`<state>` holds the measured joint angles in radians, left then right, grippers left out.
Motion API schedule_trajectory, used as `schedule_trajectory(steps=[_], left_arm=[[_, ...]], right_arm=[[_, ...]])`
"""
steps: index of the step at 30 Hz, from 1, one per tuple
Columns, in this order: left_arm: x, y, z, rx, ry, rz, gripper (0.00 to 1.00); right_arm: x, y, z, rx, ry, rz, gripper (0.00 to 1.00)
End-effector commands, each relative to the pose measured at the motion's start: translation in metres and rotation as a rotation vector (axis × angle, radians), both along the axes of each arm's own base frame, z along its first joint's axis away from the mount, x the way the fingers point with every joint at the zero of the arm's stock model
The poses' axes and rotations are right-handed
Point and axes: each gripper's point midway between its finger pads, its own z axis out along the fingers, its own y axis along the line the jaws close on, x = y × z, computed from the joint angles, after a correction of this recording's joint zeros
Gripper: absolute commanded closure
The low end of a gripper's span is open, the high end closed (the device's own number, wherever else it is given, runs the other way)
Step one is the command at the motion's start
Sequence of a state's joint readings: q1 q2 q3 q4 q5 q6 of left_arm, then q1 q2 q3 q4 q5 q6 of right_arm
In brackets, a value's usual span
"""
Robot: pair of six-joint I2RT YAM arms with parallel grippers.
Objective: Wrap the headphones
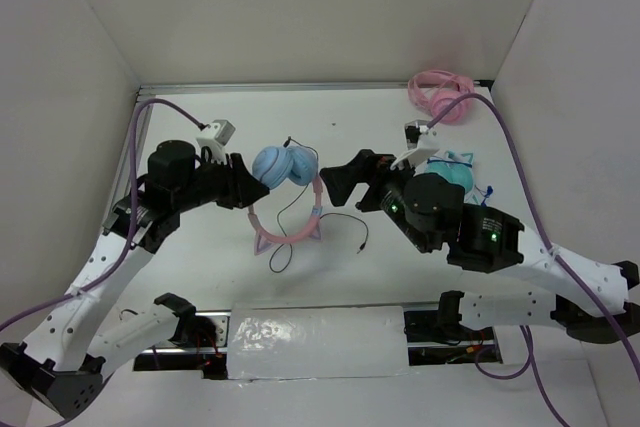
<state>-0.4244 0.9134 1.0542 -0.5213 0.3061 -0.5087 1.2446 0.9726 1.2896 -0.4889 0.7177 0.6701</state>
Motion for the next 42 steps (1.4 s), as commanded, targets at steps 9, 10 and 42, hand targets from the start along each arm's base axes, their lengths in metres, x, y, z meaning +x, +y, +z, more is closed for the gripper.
schedule_trajectory(steps=[9,10,42], left_arm=[[0.000,-0.007,0.057,-0.104,-0.139,-0.015,1.00],[0.000,-0.006,0.060,-0.108,-0.149,-0.015,1.00],[0.007,-0.004,0.196,-0.257,-0.473,0.019,1.00]], right_arm=[[0.001,0.016,0.009,0.006,-0.018,0.045,0.00],[0.000,0.017,0.012,0.015,-0.031,0.057,0.00],[0.051,0.026,-0.211,-0.221,-0.220,0.189,0.00]])
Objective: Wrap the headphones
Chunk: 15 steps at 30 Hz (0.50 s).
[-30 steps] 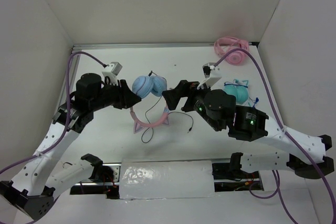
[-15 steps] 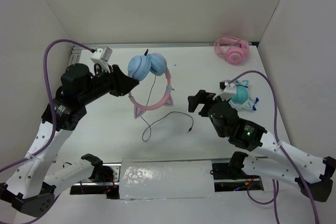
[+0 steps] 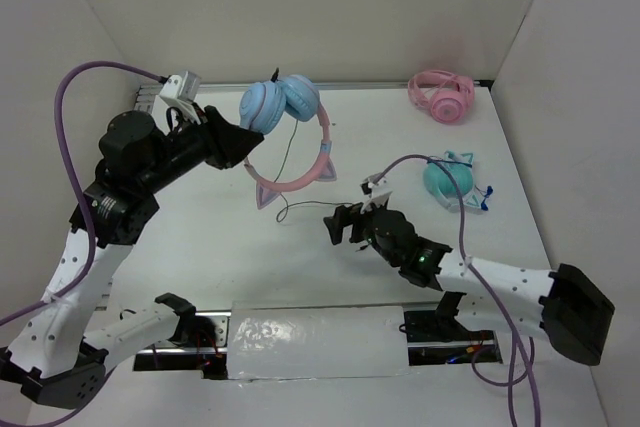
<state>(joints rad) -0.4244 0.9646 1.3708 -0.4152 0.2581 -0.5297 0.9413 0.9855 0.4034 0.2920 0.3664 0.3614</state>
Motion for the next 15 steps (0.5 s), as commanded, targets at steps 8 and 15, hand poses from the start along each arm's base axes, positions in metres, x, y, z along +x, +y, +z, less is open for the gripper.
schedule_trajectory(steps=[8,15], left_arm=[[-0.021,0.007,0.064,-0.132,-0.164,0.004,1.00],[-0.032,0.009,0.072,-0.178,-0.116,-0.003,1.00]], right_arm=[[0.032,0.109,0.029,0.013,-0.234,0.194,0.00],[0.056,0.151,0.035,0.051,-0.276,0.206,0.00]])
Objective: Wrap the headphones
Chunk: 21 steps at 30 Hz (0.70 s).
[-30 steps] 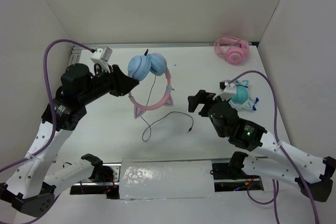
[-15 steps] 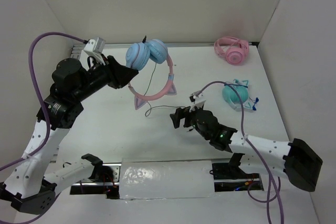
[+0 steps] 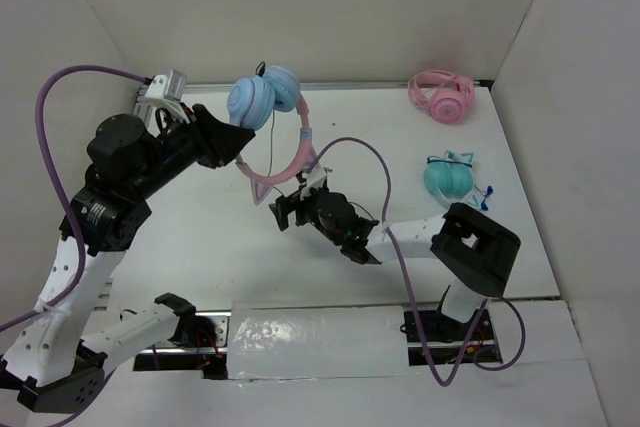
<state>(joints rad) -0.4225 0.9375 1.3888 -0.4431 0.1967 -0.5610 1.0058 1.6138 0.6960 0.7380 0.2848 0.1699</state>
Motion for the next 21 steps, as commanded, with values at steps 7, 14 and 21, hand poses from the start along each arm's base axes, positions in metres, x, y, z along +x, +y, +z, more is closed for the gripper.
schedule_trajectory(steps=[7,14,21], left_arm=[[-0.035,0.008,0.080,-0.204,-0.150,-0.016,1.00],[-0.033,0.016,0.080,-0.243,-0.176,0.033,1.00],[-0.040,0.015,0.085,-0.266,-0.179,0.007,1.00]], right_arm=[[0.014,0.043,0.018,0.165,-0.069,0.039,0.00],[0.007,0.019,0.028,0.247,-0.091,-0.008,0.00],[0.006,0.019,0.029,0.243,-0.104,0.005,0.00]])
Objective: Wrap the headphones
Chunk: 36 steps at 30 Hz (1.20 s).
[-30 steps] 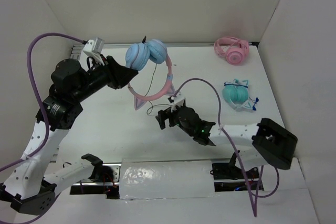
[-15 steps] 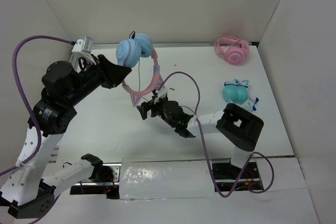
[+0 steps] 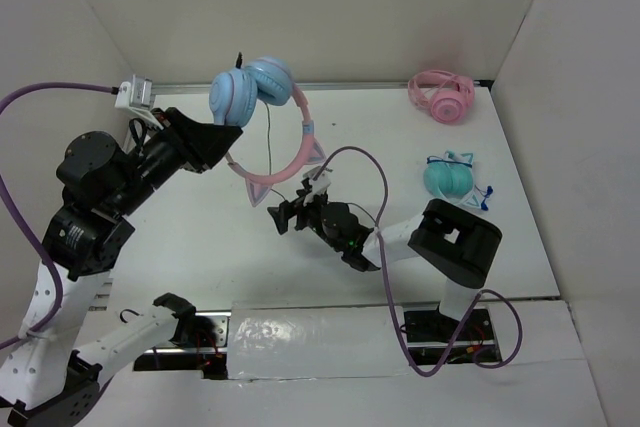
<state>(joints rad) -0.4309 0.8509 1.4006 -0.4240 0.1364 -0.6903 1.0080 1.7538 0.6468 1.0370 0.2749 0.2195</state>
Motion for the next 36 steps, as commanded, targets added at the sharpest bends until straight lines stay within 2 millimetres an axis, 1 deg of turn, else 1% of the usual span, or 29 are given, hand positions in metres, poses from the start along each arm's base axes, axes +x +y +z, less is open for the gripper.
schedule_trajectory(steps=[1,3,6,8,9,10,11,12,14,15,16,17,18,19,20,21,22,23,24,26,27,28,30,31,32,33,34,35,36], left_arm=[[-0.017,-0.001,0.050,-0.110,-0.157,-0.046,1.00],[-0.021,-0.002,0.055,-0.111,-0.167,-0.061,1.00],[-0.027,-0.004,0.059,-0.112,-0.173,-0.086,1.00],[-0.033,-0.006,0.063,-0.119,-0.187,-0.110,1.00],[-0.036,-0.006,0.065,-0.126,-0.194,-0.118,1.00],[-0.038,-0.006,0.066,-0.129,-0.195,-0.127,1.00],[-0.041,-0.008,0.066,-0.131,-0.199,-0.144,1.00],[-0.043,-0.008,0.068,-0.137,-0.203,-0.147,1.00],[-0.041,-0.011,0.065,-0.137,-0.201,-0.158,1.00],[-0.040,-0.011,0.069,-0.143,-0.221,-0.161,1.00],[-0.037,-0.014,0.066,-0.149,-0.205,-0.166,1.00],[-0.033,-0.017,0.064,-0.146,-0.195,-0.169,1.00],[-0.030,-0.018,0.064,-0.147,-0.192,-0.169,1.00],[-0.026,-0.020,0.062,-0.149,-0.178,-0.170,1.00],[-0.020,-0.021,0.060,-0.150,-0.169,-0.163,1.00],[-0.018,-0.022,0.060,-0.159,-0.166,-0.162,1.00],[-0.014,-0.022,0.058,-0.160,-0.161,-0.154,1.00],[-0.009,-0.021,0.058,-0.166,-0.157,-0.131,1.00],[-0.006,-0.020,0.058,-0.171,-0.157,-0.116,1.00],[0.011,-0.011,0.056,-0.188,-0.140,-0.028,1.00],[0.016,-0.008,0.054,-0.192,-0.136,0.000,1.00],[0.029,-0.001,0.050,-0.204,-0.125,0.071,1.00],[0.042,0.001,0.039,-0.190,-0.106,0.112,1.00],[0.050,0.004,0.033,-0.194,-0.083,0.147,1.00],[0.054,0.005,0.029,-0.208,-0.065,0.165,1.00],[0.061,0.008,0.018,-0.213,-0.037,0.200,1.00],[0.065,0.010,0.016,-0.230,-0.037,0.219,1.00],[0.069,0.011,0.012,-0.244,-0.030,0.234,1.00],[0.077,0.012,0.000,-0.238,-0.011,0.261,1.00]], right_arm=[[0.005,0.009,0.043,0.114,-0.085,-0.006,0.00],[0.007,0.012,0.046,0.122,-0.094,-0.002,0.00],[0.016,0.019,0.040,0.133,-0.054,0.009,0.00],[0.020,0.022,0.041,0.163,-0.043,0.025,0.00],[0.018,0.026,0.038,0.170,-0.034,0.055,0.01],[0.022,0.026,0.041,0.194,-0.031,0.061,0.03],[0.021,0.028,0.040,0.196,-0.026,0.075,0.06],[0.019,0.032,0.037,0.191,-0.021,0.097,0.14],[0.014,0.040,0.035,0.181,-0.009,0.141,0.25],[0.011,0.040,0.031,0.173,0.004,0.160,0.32],[0.005,0.043,0.029,0.168,0.009,0.200,0.36],[0.004,0.041,0.030,0.166,0.008,0.205,0.47],[-0.003,0.039,0.023,0.149,0.018,0.236,0.51],[-0.009,0.038,0.023,0.146,0.020,0.263,0.55],[-0.013,0.036,0.026,0.144,0.014,0.279,0.66],[-0.020,0.032,0.015,0.118,0.037,0.300,0.72],[-0.029,0.033,0.015,0.110,0.045,0.344,0.76],[-0.037,0.032,0.020,0.107,0.052,0.376,0.87],[-0.046,0.029,0.005,0.059,0.111,0.402,0.94],[-0.065,0.021,-0.003,0.023,0.180,0.431,1.00],[-0.073,0.019,-0.003,0.015,0.185,0.435,1.00],[-0.087,0.012,-0.003,0.000,0.182,0.425,1.00],[-0.099,0.006,-0.004,-0.026,0.193,0.400,1.00],[-0.099,0.001,0.005,-0.025,0.181,0.355,1.00],[-0.116,0.000,-0.008,-0.090,0.228,0.363,1.00],[-0.122,-0.001,-0.010,-0.121,0.242,0.352,1.00],[-0.129,-0.001,-0.004,-0.129,0.241,0.351,1.00],[-0.140,0.003,-0.003,-0.170,0.245,0.334,1.00],[-0.146,0.005,-0.001,-0.191,0.249,0.335,1.00]])
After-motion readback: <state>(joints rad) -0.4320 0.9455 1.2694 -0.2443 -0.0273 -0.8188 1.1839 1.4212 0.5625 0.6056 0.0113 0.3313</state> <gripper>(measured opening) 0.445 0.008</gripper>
